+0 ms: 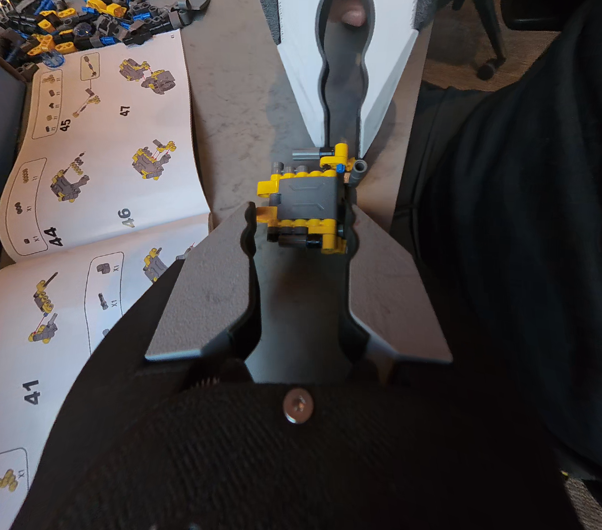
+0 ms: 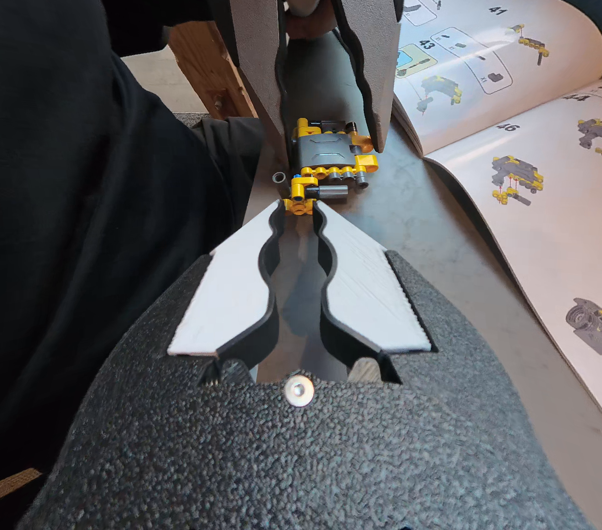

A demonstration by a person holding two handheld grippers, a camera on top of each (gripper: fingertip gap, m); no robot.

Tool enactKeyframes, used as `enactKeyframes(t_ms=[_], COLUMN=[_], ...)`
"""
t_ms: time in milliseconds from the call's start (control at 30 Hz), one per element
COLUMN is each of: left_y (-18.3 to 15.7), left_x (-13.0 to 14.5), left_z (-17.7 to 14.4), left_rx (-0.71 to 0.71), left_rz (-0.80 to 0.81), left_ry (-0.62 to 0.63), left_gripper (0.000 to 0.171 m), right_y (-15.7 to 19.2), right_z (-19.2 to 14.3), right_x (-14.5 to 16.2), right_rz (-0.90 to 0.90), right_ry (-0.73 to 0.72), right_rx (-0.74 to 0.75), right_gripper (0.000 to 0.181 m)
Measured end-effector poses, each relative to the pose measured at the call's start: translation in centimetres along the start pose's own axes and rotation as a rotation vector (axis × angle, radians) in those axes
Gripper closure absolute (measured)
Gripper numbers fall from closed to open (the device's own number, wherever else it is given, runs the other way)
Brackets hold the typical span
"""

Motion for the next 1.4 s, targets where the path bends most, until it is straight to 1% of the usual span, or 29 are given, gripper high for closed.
enactKeyframes(t_ms=[133,233,467,633,800,933,1200,1333,1400], left_y=[0.4,0.5,-0.8,-1.3,-1.2,-1.4,-1.1,-1.2,-1.2], left_x=[0.0,0.0,-0.3,-0.4,-0.5,-0.7,-0.7,-0.8,-0.8], left_z=[0.0,0.0,0.1,0.1,0.1,0.3,0.3,0.3,0.3], left_rx=[0.005,-0.012,-0.119,-0.155,-0.151,-0.166,-0.178,-0.171,-0.176], left_rz=[-0.011,-0.008,0.176,0.231,0.19,0.219,0.187,0.186,0.193], left_ry=[-0.002,-0.002,0.008,0.024,0.037,0.043,0.048,0.046,0.052], left_gripper=[0.12,0.12,0.12,0.12,0.12,0.12,0.12,0.12,0.12], right_y=[-0.3,-0.2,0.1,0.4,0.9,1.0,0.6,0.5,0.5], right_z=[-0.1,-0.2,-0.1,0.0,-0.1,-0.3,-0.6,-1.0,-0.8], right_x=[0.2,0.3,0.5,0.4,0.5,0.6,0.5,0.0,-0.1], right_rz=[-0.007,-0.013,-0.01,-0.021,-0.052,-0.019,-0.001,0.02,0.016], right_ry=[0.008,0.013,0.034,0.037,0.03,0.015,-0.009,-0.06,-0.054], right_rx=[-0.034,-0.05,-0.013,0.029,0.102,0.13,0.164,0.132,0.134], right_gripper=[0.158,0.158,0.162,0.166,0.166,0.162,0.167,0.165,0.164])
Point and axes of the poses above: each gripper's, where its closed fingertips meet, z out along the fingers, x out of its underside, y = z × x across the jaws, the point moved 9 cm from there along -z, back along the fingers, and after that the axes turned 7 degrees about x, right-handed, at the moved point
